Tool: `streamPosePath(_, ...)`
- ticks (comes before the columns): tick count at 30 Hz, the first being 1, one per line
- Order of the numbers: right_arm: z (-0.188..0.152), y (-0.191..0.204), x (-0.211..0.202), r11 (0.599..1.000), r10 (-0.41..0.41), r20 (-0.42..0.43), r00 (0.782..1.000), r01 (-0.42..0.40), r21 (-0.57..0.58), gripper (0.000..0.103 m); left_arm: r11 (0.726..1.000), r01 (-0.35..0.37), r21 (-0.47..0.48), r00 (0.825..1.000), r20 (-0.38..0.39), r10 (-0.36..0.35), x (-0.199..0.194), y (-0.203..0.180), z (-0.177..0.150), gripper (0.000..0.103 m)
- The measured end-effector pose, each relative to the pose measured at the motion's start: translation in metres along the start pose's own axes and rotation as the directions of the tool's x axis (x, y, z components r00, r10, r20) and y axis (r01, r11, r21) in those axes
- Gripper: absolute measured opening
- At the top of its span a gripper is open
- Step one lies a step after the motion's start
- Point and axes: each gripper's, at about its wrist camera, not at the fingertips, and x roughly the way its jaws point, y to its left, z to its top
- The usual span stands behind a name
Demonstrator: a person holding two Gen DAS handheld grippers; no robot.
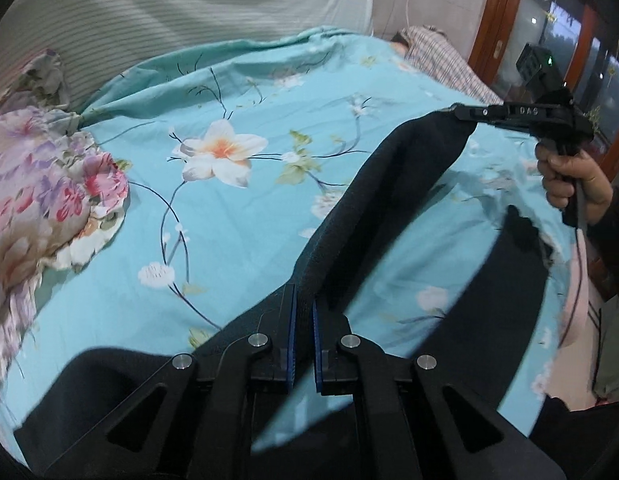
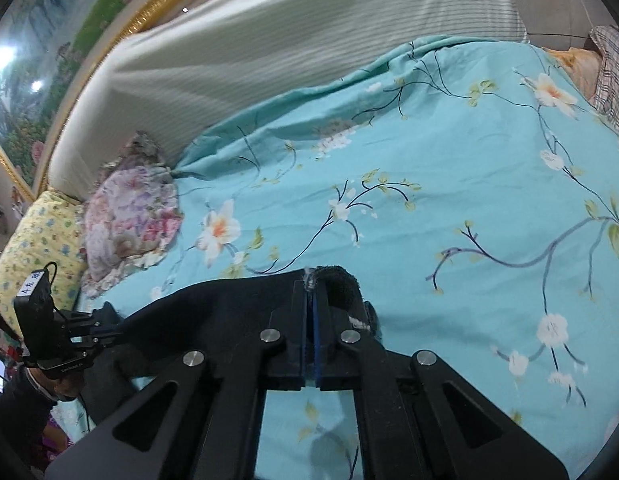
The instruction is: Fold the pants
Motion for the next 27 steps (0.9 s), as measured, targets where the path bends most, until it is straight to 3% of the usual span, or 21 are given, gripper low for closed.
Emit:
streamPosePath(15, -0.083, 0.005, -0.079, 0.997, 0.068, 0.061, 0.996, -0.067, -0.030, 0.003, 0.993, 0.077, -0.089, 0.995, 0.070, -0.071, -0.039, -0.054, -0.074, 0.004)
streamPosePath(27, -0.142, -0.013, -0.104, 0.994, 0.093, 0.071, 0.993, -0.097, 0.052, 0.003, 0.990, 0.089, -0.113, 0.993, 0.084, -0.080, -0.045, -0.079, -0.112, 0.004)
